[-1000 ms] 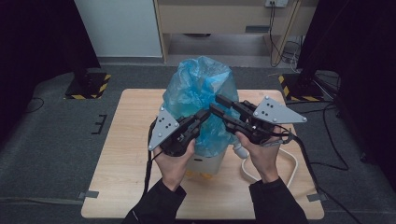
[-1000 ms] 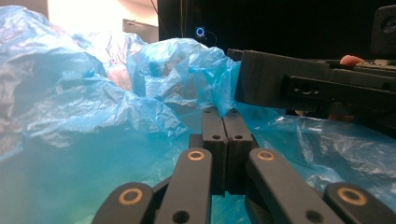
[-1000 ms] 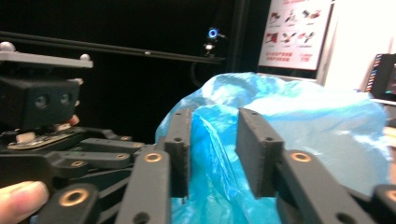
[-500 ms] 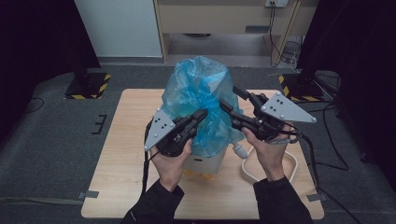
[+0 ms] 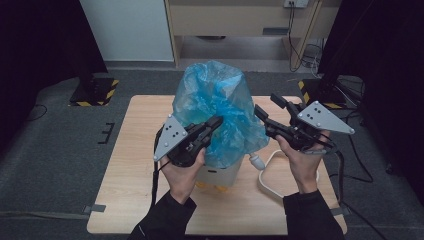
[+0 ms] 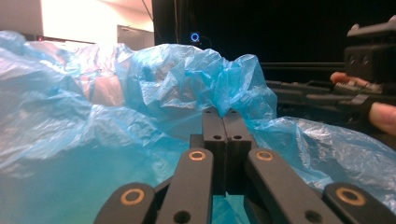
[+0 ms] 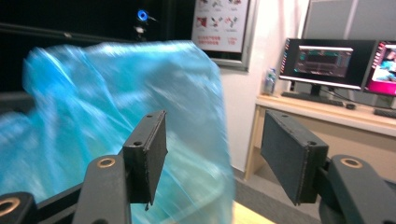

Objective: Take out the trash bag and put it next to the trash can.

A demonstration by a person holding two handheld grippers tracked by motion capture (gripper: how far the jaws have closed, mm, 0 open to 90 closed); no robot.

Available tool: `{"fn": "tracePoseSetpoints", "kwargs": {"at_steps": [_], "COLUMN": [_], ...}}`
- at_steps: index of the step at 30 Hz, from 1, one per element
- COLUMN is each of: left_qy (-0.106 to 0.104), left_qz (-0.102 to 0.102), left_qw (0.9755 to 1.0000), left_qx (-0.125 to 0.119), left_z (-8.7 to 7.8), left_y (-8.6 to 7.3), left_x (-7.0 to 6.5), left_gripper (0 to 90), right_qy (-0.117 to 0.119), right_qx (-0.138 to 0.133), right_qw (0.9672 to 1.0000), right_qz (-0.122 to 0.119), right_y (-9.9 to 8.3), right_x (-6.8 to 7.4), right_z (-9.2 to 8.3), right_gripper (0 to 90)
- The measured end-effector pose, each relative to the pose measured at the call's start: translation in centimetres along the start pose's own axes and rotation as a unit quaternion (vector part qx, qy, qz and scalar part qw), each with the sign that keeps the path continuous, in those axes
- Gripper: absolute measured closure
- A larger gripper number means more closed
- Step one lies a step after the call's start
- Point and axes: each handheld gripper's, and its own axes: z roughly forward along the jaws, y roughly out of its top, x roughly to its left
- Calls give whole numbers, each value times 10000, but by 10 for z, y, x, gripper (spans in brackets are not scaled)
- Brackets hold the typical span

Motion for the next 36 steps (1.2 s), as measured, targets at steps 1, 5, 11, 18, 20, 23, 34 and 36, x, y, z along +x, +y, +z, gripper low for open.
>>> {"fn": "tracePoseSetpoints", "kwargs": {"at_steps": [1,5,11,18,20,23,34,36], "left_qy": [6,56,182,387,471,578,1148,1277], "left_qz": [16,4,-26,88,125,121,182,191], "left_qw": [10000,10000,9998,9992,9988,9982,9929,9912], "left_qx": [-3,18,89,69,77,89,245,277], "left_z": [0,0,-2,-7,-10,-13,-31,-35], "left_y": [0,1,0,3,6,7,3,2], "left_x": [0,2,2,2,5,9,19,22], "left_gripper": [900,900,900,900,900,900,899,897], "right_qy": [-37,-169,-274,-246,-272,-303,-397,-405], "right_qx": [36,74,162,131,150,166,225,246], "right_qw": [10000,9998,9994,9995,9994,9993,9988,9987], "right_qz": [-19,69,153,128,133,113,169,184], "right_y": [-2,-13,-26,-28,-28,-30,-38,-39], "right_x": [-2,-12,-20,-18,-18,-20,-26,-26], "right_z": [-1,-8,-15,-14,-14,-15,-20,-20], "right_gripper": [407,410,410,410,410,408,407,405]}}
